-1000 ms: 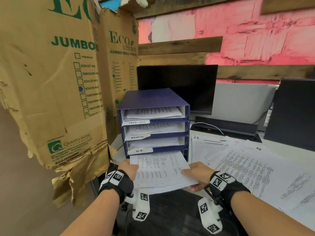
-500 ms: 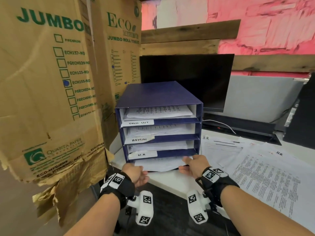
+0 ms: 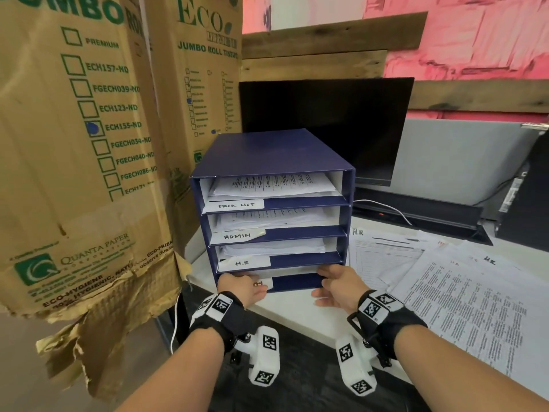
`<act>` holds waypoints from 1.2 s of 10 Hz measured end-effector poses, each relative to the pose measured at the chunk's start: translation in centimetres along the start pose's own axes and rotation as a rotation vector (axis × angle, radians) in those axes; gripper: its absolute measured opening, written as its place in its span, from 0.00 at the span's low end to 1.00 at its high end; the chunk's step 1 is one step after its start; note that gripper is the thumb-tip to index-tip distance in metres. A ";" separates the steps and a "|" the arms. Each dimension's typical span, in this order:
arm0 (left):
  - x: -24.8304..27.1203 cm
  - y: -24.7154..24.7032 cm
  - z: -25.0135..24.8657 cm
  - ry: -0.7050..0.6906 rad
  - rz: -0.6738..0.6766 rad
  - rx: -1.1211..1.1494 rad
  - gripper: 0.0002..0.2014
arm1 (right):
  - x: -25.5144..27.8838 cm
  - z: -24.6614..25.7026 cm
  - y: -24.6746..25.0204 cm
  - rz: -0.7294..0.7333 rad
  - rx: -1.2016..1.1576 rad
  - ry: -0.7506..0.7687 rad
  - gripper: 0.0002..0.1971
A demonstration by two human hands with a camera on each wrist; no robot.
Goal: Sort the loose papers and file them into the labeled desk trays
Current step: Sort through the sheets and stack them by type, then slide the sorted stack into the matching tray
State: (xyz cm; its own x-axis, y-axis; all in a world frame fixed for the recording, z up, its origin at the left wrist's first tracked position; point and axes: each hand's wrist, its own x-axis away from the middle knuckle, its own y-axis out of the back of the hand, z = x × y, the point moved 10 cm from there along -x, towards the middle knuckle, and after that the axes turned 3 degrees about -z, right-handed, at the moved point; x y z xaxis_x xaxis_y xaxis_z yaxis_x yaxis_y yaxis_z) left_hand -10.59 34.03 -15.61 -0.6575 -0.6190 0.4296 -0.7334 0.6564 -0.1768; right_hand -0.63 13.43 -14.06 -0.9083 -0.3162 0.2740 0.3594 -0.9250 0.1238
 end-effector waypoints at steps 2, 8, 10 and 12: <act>2.9 -0.9 -1.6 -0.209 0.002 -0.625 0.07 | 3.7 -0.2 4.1 -0.034 0.096 -0.087 0.17; 11.4 -24.2 3.5 -0.471 0.462 -1.349 0.17 | 10.7 -3.3 25.7 -0.082 1.117 0.058 0.22; 11.3 -28.8 6.1 -0.367 0.531 -1.360 0.33 | 10.3 -2.8 28.3 0.002 1.055 0.066 0.20; 10.7 -30.0 6.7 -0.295 0.589 -1.084 0.27 | 8.9 -2.7 29.8 -0.040 1.047 0.055 0.19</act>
State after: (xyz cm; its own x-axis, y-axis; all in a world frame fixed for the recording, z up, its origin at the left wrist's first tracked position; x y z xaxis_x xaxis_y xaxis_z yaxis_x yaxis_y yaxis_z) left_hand 3.19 4.85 -11.64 -0.9507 -0.0946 0.2953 0.1074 0.7930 0.5997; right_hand 1.45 -17.48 -10.49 -0.9225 -0.3233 0.2109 0.3111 -0.2990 0.9021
